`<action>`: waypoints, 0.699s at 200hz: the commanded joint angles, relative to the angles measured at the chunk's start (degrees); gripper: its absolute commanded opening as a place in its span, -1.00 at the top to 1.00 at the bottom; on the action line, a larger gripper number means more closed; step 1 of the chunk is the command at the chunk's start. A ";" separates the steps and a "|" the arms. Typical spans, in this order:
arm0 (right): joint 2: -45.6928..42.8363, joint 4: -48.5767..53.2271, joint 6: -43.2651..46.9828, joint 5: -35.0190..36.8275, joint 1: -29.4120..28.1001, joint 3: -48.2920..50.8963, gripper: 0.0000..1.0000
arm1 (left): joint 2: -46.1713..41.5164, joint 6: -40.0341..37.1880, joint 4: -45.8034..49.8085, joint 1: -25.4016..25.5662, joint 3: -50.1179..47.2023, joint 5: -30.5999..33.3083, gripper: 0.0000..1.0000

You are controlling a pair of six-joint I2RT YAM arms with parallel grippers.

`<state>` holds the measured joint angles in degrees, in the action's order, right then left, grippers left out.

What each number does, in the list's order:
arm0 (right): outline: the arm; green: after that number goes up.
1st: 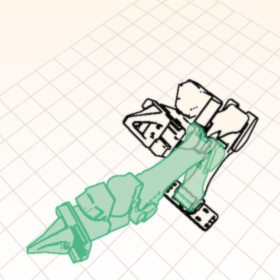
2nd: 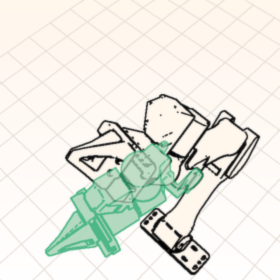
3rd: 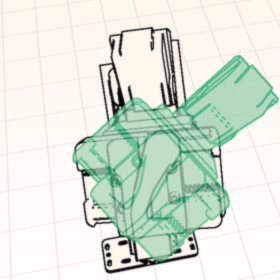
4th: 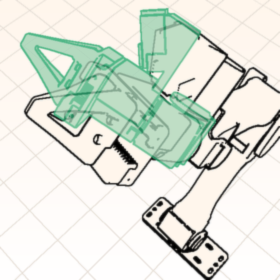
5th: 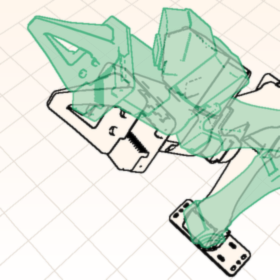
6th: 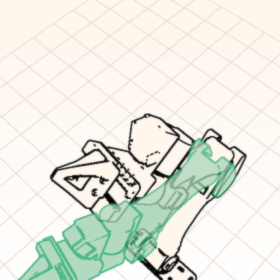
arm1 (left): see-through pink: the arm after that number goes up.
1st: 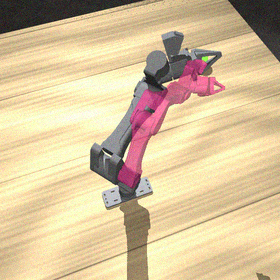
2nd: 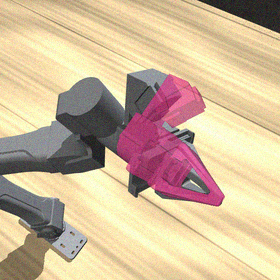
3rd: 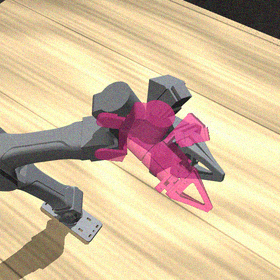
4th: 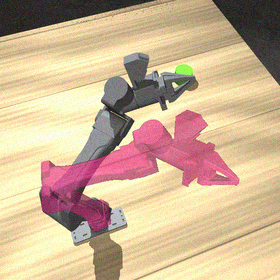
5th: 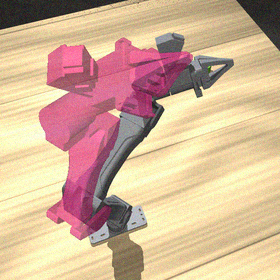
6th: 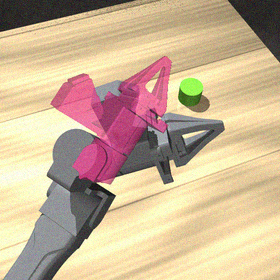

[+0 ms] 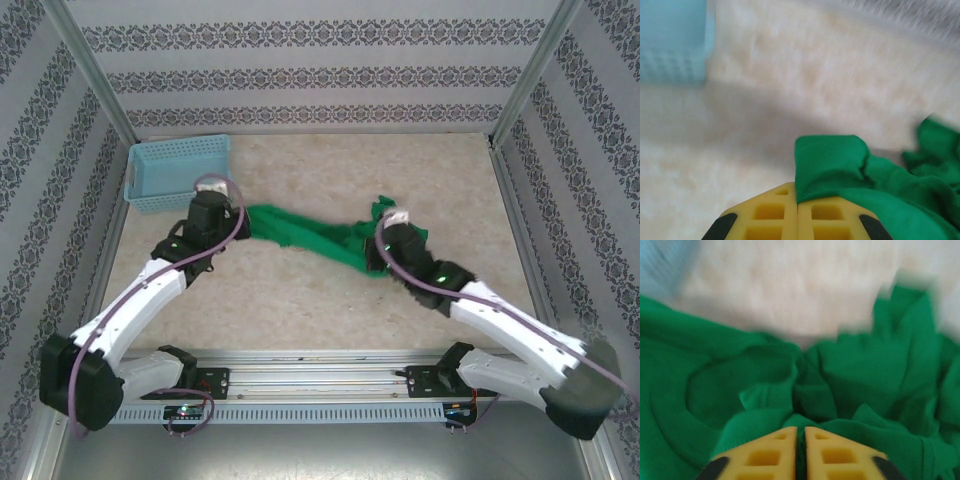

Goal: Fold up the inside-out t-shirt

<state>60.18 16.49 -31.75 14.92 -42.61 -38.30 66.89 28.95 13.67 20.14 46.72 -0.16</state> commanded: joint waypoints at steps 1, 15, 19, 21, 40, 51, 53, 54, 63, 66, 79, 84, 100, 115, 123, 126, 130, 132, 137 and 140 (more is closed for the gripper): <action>3.30 -2.56 -9.20 -1.06 -2.16 5.63 0.47 | 1.85 0.93 0.87 -0.61 -5.58 -3.51 1.00; 3.54 1.20 -8.89 0.16 -2.14 4.41 0.21 | 1.89 1.17 2.05 -0.61 -7.83 -2.64 1.00; 3.32 2.43 -8.33 0.81 -2.02 3.77 0.15 | 1.71 1.28 2.14 -0.55 -8.37 -2.35 1.00; 3.18 2.81 -7.87 1.12 -1.97 3.28 0.11 | 1.63 1.33 2.19 -0.61 -8.57 -2.20 1.00; 2.03 7.31 -4.78 1.82 0.88 -1.15 -0.14 | 0.67 1.89 2.26 -0.63 -10.36 -1.30 1.00; 2.67 8.76 -3.96 -0.38 3.97 -3.39 -0.18 | 0.34 2.10 2.31 -0.63 -10.69 -0.67 1.00; 2.97 8.98 -3.94 -0.87 4.58 -3.78 -0.18 | 0.28 2.15 2.32 -0.63 -10.75 -0.53 1.00; 3.12 9.08 -3.90 -1.12 4.88 -3.96 -0.19 | 0.22 2.20 2.28 -0.63 -10.76 -0.40 1.00; 4.86 9.55 -3.85 -3.14 6.90 -5.60 -0.19 | -0.03 2.25 2.15 -0.61 -11.08 0.07 1.00; 5.59 9.68 -3.78 -3.74 7.53 -6.00 -0.19 | -0.08 2.30 2.00 -0.62 -11.12 0.15 1.00; 8.99 9.91 -3.76 -4.90 8.68 -7.97 -0.19 | -0.27 2.47 1.44 -0.59 -11.18 0.12 1.00; 10.39 10.21 -3.81 -4.90 8.70 -8.79 -0.19 | -0.27 2.71 1.17 -0.63 -11.14 0.16 1.00; 14.90 11.19 -4.08 -5.46 8.68 -11.39 -0.19 | -0.26 2.78 1.09 -0.59 -10.80 0.15 1.00; 18.58 10.93 -5.14 -6.32 8.64 -12.64 -0.18 | -0.22 2.56 1.31 -0.62 -10.43 0.16 1.00; 20.30 10.02 -5.32 -7.38 8.52 -12.91 -0.18 | -0.16 2.39 1.66 -0.62 -10.18 0.24 1.00; 20.94 9.73 -5.42 -7.77 8.48 -13.01 -0.17 | -0.13 2.35 1.76 -0.62 -10.13 0.18 1.00; 21.86 9.35 -5.58 -8.15 8.39 -13.23 -0.17 | -0.18 2.21 1.87 -0.58 -10.06 0.27 1.00; 22.27 9.22 -5.67 -8.33 8.28 -13.32 -0.17 | -0.12 2.18 1.90 -0.57 -9.98 0.23 1.00; 23.30 8.61 -5.82 -8.62 8.05 -13.52 -0.17 | -0.09 2.09 2.11 -0.62 -9.85 0.33 1.00; 23.95 8.19 -5.90 -8.92 7.87 -13.66 -0.16 | -0.06 2.08 2.16 -0.63 -9.88 0.28 1.00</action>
<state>80.14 24.69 -36.32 9.13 -33.89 -49.91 67.51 30.50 16.05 20.12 36.21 -1.10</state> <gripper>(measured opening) 0.585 0.048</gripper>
